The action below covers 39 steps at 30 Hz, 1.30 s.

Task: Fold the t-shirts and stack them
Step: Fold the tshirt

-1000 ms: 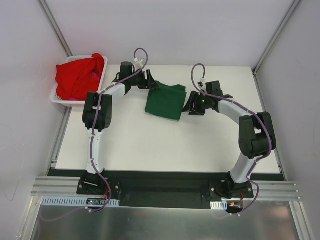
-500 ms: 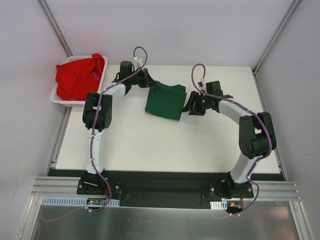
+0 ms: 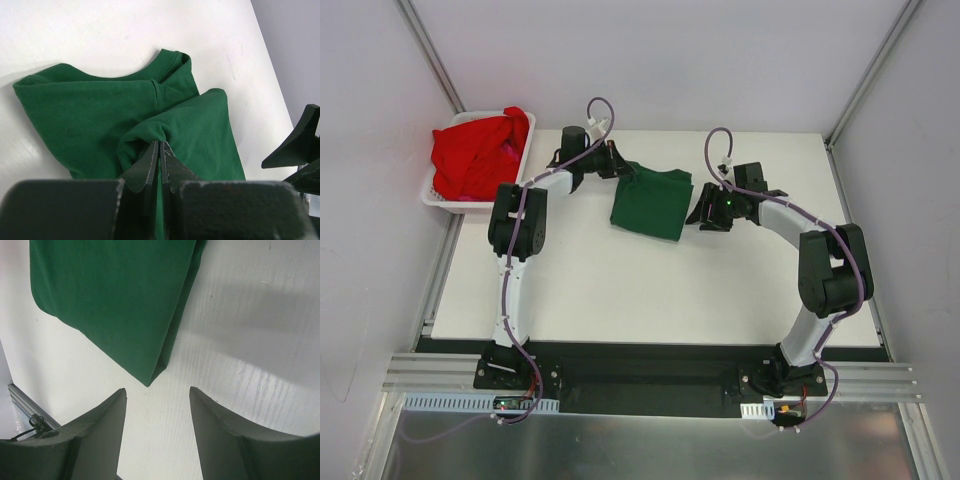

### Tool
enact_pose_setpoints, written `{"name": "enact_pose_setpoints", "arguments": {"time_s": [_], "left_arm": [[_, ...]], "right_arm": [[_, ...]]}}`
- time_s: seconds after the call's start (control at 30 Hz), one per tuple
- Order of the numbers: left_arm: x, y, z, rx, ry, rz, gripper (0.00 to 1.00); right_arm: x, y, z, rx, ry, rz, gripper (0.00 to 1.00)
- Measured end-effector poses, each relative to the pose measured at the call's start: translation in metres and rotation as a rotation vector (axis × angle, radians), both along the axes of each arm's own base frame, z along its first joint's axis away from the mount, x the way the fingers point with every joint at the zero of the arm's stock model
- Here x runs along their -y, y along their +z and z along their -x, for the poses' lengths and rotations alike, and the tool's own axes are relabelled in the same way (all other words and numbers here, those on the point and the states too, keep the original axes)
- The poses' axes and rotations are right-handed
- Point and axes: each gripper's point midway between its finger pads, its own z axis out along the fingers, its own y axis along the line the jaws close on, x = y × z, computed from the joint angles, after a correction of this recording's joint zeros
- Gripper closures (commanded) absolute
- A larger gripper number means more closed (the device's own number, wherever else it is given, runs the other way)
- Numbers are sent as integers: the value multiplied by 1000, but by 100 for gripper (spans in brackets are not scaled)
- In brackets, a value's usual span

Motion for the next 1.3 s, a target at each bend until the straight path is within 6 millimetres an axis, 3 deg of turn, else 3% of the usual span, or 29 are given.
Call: {"name": "enact_pose_setpoints", "arguments": {"time_s": [0.5, 0.93, 0.97, 1.0, 1.03, 1.1, 1.13, 1.2, 1.3], "left_arm": [[-6, 11, -14, 39, 34, -1, 100], [-42, 12, -43, 56, 148, -20, 100], [-43, 10, -44, 53, 152, -21, 97], [-46, 9, -45, 49, 157, -21, 75], [-46, 8, -45, 47, 159, -22, 60], [-48, 6, -47, 42, 167, -22, 45], [-49, 5, -48, 38, 175, -23, 33], [-51, 3, -48, 25, 187, -23, 27], [-52, 1, -48, 17, 191, -26, 27]], "right_arm": [[0, 0, 0, 0, 1, 0, 44], [1, -2, 2, -6, 2, 2, 44], [1, -2, 2, -6, 2, 2, 44], [1, -2, 2, -6, 2, 2, 44], [1, -2, 2, -5, 3, 2, 44], [1, -2, 2, -6, 3, 3, 44], [1, -2, 2, -5, 3, 2, 44], [0, -2, 2, -6, 3, 2, 44], [1, -3, 3, -9, 3, 2, 44]]}}
